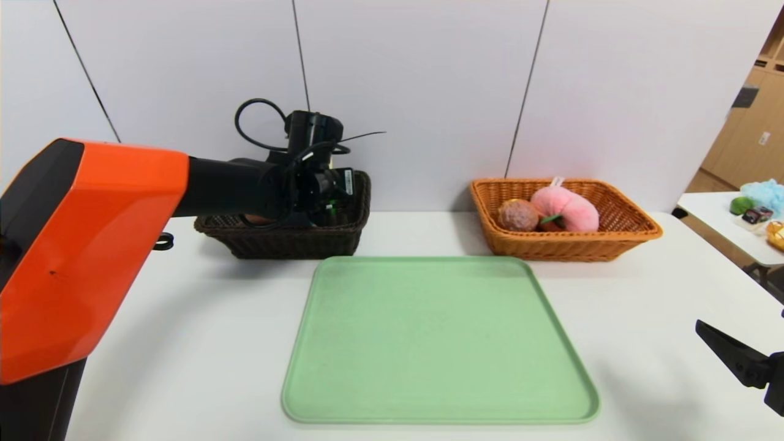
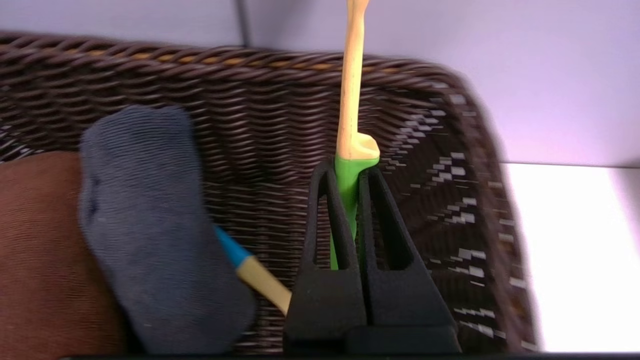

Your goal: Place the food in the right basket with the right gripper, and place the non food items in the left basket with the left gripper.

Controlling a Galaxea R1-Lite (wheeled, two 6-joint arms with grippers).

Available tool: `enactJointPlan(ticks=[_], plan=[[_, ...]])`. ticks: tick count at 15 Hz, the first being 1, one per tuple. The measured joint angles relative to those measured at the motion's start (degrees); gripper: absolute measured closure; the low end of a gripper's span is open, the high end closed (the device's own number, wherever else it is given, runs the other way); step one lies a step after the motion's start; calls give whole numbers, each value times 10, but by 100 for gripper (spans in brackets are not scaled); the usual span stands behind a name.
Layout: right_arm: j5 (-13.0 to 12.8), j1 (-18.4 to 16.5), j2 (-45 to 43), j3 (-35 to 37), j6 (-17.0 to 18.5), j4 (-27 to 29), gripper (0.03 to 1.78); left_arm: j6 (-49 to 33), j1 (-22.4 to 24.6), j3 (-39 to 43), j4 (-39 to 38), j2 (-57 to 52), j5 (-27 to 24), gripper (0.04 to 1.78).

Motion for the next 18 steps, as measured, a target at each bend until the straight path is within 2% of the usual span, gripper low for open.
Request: enactJointPlan(ticks=[2,5,8,12,15,18], plan=[[0,0,-1,0,0,0,11,-1,0,0,-4,3,3,131],[0,0,-2,0,0,0,11,-2,5,0,-4,2,6,92],[0,0,-3,-2,0,-1,11,-1,6,3,-1,-8,4,67],[-1,0,-3,-31,-5,6,11,0,38,33,14,-71,-2,44],[3,0,-18,-97,-5,73,11,0,85,99,26,-170,-15,34],[16,11,-70,-174,-2,210,11,2,120,224,29,-317,-35,27]])
